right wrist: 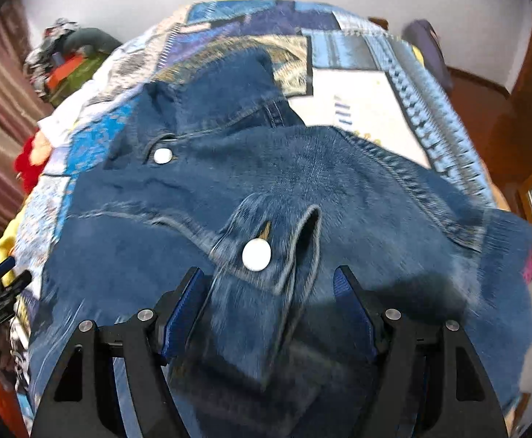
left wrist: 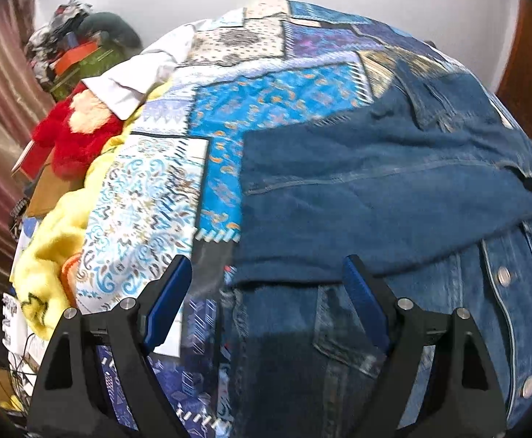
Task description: Fold large clothes
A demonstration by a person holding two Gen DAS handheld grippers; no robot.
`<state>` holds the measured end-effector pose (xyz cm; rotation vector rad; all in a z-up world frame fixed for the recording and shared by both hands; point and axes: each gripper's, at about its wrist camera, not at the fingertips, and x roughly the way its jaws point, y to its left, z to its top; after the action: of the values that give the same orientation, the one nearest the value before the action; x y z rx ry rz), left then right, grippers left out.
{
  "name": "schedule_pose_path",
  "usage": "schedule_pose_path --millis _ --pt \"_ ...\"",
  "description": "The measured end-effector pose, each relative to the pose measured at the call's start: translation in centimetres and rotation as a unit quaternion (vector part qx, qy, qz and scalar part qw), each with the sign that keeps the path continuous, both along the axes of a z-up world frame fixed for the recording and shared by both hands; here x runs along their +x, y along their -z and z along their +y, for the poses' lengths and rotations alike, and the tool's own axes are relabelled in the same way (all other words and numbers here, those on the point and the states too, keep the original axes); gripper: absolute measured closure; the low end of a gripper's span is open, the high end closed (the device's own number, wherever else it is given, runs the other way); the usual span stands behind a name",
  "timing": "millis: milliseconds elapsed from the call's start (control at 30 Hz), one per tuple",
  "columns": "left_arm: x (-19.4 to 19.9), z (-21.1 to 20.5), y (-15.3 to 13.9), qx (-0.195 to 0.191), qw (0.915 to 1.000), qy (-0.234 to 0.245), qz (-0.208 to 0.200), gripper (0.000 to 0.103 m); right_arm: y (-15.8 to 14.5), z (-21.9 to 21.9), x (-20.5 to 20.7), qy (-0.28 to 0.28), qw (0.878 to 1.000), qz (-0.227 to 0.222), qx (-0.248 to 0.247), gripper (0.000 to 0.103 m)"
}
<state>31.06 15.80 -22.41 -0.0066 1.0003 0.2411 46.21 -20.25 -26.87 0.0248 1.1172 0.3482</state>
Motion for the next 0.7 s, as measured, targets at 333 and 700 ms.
schedule_pose_path --millis 333,700 --pt "2.2 4.5 -1.1 -0.047 0.9977 -0.050 -0.006 0.019 -3.0 2.1 0.2 -0.038 0.996 -0.083 -0.014 0.067" --pt "6.0 0.1 1.5 -0.060 0.9975 0.016 0.033 0.019 -7.7 0.2 -2.5 -0.045 0.986 -0.147 -0.069 0.067"
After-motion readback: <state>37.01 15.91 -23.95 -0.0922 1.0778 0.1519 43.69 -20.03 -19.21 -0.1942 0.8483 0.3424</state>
